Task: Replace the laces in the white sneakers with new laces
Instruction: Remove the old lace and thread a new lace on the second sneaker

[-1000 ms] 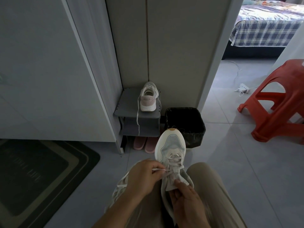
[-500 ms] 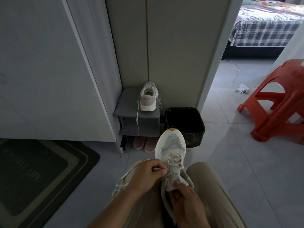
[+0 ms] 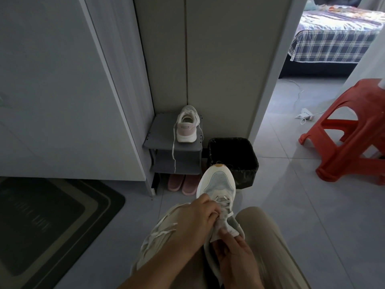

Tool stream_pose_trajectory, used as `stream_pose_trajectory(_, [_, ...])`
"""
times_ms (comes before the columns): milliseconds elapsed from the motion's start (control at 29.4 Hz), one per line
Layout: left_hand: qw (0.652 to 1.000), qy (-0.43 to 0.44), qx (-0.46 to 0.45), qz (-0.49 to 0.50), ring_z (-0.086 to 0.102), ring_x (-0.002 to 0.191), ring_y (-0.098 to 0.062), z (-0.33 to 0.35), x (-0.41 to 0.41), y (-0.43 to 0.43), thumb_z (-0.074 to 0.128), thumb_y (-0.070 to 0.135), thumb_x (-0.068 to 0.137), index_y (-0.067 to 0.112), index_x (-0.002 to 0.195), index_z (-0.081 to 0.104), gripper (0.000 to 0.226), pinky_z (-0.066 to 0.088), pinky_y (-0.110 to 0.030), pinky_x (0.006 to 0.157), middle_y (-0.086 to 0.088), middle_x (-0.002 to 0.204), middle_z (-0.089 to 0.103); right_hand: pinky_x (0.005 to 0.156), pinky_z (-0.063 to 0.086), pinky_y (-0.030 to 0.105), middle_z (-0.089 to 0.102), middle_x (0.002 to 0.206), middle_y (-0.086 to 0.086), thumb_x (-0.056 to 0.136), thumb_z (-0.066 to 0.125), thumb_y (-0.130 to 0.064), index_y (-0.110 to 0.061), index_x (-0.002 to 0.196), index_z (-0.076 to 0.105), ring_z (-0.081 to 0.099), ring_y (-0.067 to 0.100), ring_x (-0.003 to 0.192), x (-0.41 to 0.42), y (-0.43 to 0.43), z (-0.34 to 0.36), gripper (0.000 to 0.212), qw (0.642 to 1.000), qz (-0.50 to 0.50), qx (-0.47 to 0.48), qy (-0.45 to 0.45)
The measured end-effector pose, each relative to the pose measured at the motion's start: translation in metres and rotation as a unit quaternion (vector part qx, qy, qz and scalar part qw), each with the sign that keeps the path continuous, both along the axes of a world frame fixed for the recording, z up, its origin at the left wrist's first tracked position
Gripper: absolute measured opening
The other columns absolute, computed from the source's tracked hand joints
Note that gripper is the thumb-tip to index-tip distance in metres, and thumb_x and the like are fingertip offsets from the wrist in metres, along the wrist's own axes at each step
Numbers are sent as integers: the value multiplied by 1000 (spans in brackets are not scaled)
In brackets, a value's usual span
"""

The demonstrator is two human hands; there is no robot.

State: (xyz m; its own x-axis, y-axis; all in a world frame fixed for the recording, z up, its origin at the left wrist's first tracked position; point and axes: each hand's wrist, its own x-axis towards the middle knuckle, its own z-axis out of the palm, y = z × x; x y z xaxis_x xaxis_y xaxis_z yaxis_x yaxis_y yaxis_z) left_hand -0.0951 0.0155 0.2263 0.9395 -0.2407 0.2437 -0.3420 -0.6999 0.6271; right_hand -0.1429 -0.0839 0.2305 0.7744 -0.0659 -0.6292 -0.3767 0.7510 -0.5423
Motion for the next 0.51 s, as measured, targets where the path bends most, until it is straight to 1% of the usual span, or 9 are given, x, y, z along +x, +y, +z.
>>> stream_pose_trajectory(102, [999, 21, -25, -2, 55, 79, -4, 2, 2, -4, 51, 24, 86, 17, 89, 67, 17, 45, -20, 67, 10, 92, 56, 63, 50, 28, 71, 85, 12, 85, 54, 1, -3, 92, 65, 62, 24, 84, -2, -1, 1, 14, 999, 17, -40, -1])
stream_pose_trajectory(170, [998, 52, -28, -7, 55, 90, -5, 4, 2, -1, 52, 25, 89, 17, 96, 69, 20, 46, -22, 79, 12, 95, 54, 61, 46, 29, 69, 70, 9, 86, 53, 3, -5, 85, 66, 59, 23, 72, -4, -1, 0, 15, 997, 33, -72, -6])
stream_pose_trajectory(238, [998, 46, -34, -6, 54, 94, -4, 1, 0, 2, 52, 25, 91, 18, 103, 70, 23, 44, -17, 84, 9, 100, 57, 61, 49, 32, 67, 61, 8, 86, 53, 4, -9, 74, 69, 57, 25, 67, -7, -6, -2, 24, 990, 65, -124, -1])
stream_pose_trajectory(272, [999, 34, -35, 0, 53, 93, -1, -1, -2, 3, 52, 23, 92, 19, 105, 70, 22, 42, -13, 83, 8, 101, 58, 67, 51, 36, 69, 63, 8, 86, 55, 1, -12, 68, 72, 60, 27, 71, -8, -13, -3, 29, 979, 105, -174, -9])
stream_pose_trajectory(306, [999, 31, -41, 7, 52, 91, 3, -3, -3, 3, 54, 21, 92, 19, 105, 70, 21, 40, -8, 82, 9, 100, 58, 75, 51, 37, 71, 67, 6, 88, 57, -4, -14, 64, 74, 63, 26, 76, -9, -19, 1, 31, 954, 176, -241, -27])
stream_pose_trajectory(340, [998, 31, -52, 16, 50, 87, 7, -5, -4, 2, 56, 19, 91, 18, 103, 71, 19, 38, -6, 81, 12, 97, 56, 78, 50, 34, 71, 68, 5, 89, 57, -11, -17, 63, 74, 65, 21, 76, -8, -28, 6, 32, 911, 260, -315, -52])
stream_pose_trajectory(408, [996, 46, -72, 35, 48, 83, 10, -7, -4, -1, 60, 16, 87, 17, 95, 73, 15, 35, -3, 78, 19, 89, 50, 66, 47, 14, 64, 60, 3, 92, 55, -20, -18, 62, 68, 59, 9, 61, -1, -47, 17, 32, 800, 367, -463, -106])
stream_pose_trajectory(442, [993, 58, -88, 47, 48, 81, 10, -8, -3, -3, 62, 14, 86, 16, 92, 73, 13, 35, -3, 77, 20, 87, 48, 61, 44, 10, 58, 59, 0, 91, 54, -22, -24, 63, 60, 55, 11, 59, 5, -56, 21, 30, 743, 361, -547, -137])
stream_pose_trajectory(510, [986, 82, -126, 72, 51, 81, 8, -8, -3, -6, 63, 10, 84, 18, 88, 73, 14, 35, -1, 75, 19, 87, 49, 62, 42, 15, 53, 72, -9, 90, 53, -26, -35, 71, 53, 52, 7, 67, 21, -68, 22, 21, 641, 296, -681, -196])
